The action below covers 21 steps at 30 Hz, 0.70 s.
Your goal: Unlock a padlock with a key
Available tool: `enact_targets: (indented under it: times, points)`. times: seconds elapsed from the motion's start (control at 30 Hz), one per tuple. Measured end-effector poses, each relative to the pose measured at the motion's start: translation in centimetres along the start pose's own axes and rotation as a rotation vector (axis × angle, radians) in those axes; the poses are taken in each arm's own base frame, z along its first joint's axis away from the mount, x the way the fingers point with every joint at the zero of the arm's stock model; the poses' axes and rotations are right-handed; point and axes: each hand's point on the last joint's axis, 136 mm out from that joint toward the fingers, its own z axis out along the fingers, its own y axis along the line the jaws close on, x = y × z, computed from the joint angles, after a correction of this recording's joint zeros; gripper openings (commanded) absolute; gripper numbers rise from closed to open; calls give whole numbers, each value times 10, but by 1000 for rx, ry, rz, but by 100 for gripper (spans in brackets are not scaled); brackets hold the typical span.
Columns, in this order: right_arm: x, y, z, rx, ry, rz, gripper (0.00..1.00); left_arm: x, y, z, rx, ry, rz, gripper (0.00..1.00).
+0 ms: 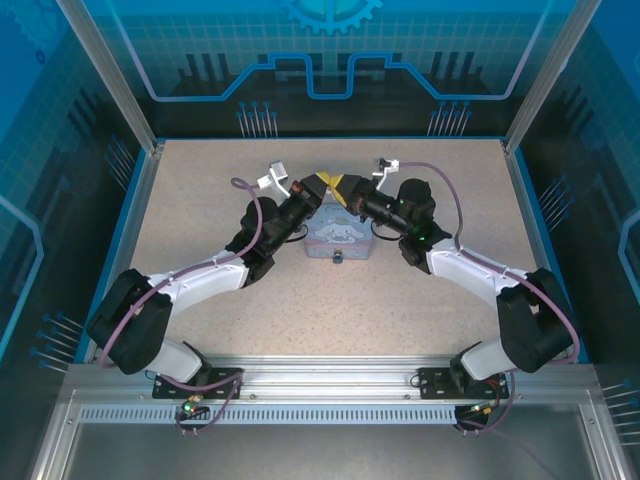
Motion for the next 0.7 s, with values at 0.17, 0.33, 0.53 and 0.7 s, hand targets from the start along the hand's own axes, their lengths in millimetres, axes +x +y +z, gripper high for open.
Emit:
enact_targets:
  times: [0.17,0.33,0.53,0.7]
  points:
    - [0,0,0,-1,0,0,9,-1,-1,0,5,-6,-12,0]
    - [0,-1,1,0,0,0,4,-2,0,1,4,-9,-15,0]
    - [0,-3,1,-7,15,-2,3,-1,1,1,-1,-8,-17,0]
    - [1,-8,1,-3,47,-8,0,1,7,1,-26,9,-17,0]
